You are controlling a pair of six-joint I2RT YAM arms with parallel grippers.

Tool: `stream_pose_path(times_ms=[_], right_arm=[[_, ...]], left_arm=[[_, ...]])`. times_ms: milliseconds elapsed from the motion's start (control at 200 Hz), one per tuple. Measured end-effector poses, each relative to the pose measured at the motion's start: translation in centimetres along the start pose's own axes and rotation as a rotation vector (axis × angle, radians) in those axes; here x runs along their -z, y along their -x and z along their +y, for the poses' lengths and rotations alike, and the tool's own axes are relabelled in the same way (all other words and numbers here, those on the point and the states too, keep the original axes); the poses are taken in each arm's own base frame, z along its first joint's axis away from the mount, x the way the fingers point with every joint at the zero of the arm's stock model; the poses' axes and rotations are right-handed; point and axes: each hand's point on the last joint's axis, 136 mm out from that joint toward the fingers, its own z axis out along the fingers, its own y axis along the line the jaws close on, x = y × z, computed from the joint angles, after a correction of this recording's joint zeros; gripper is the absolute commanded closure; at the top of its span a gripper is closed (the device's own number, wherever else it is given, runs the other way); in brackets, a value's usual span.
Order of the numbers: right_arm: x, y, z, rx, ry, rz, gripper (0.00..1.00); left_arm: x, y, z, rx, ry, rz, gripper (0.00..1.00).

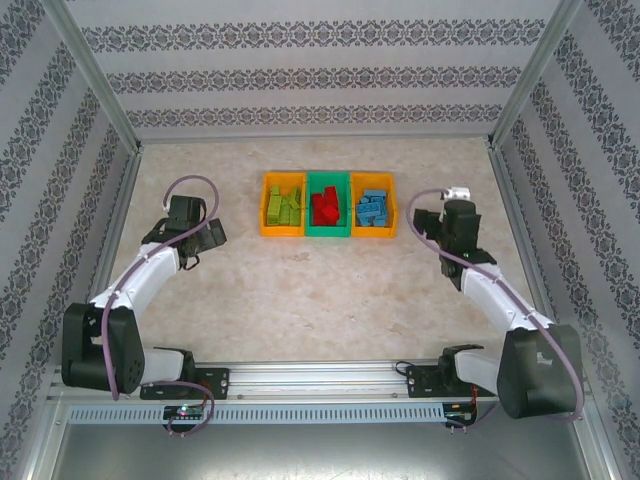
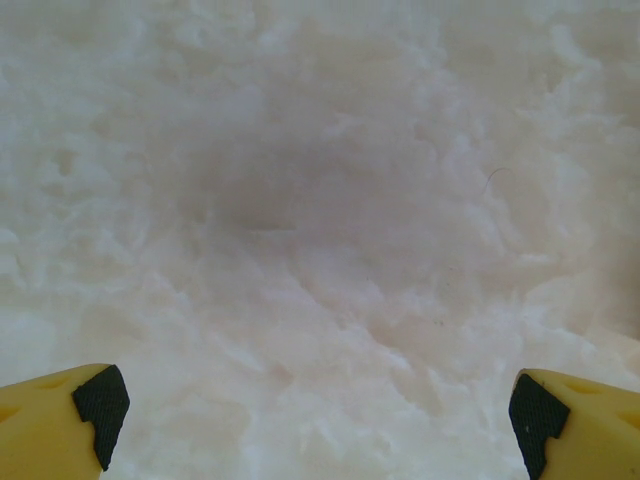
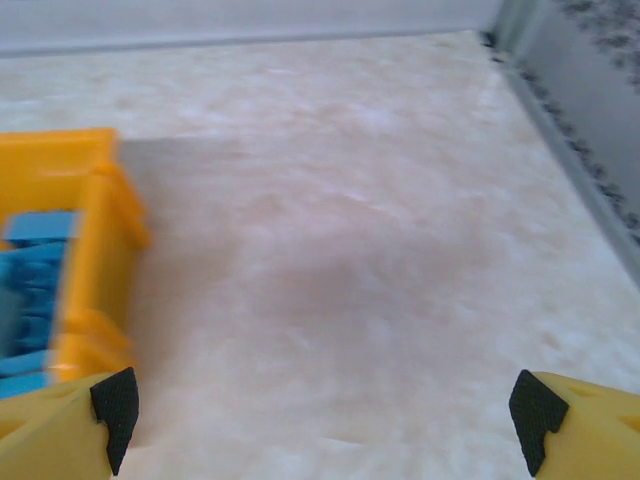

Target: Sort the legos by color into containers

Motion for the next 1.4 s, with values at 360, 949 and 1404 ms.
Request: stream_pose_path(times_ms=[360, 949, 1404], right_arm=[[-4.3, -3.7, -0.4, 0.007, -0.031, -0.084, 0.02], [-4.7, -2.8, 1.8, 0.020, 0.107, -0.173, 0.02], [-4.7, -2.8, 2.0, 0.026, 0.121, -0.172, 0.02]], left_arm=[[-1.3, 1.6, 0.2, -0.126, -0.019, -0.258, 0.01], [-6.5, 0.1, -0.6, -0.243, -0.055, -0.426, 0.01], [-5.8, 1.4, -1.0, -0.229, -0.068, -0.484, 0.01]])
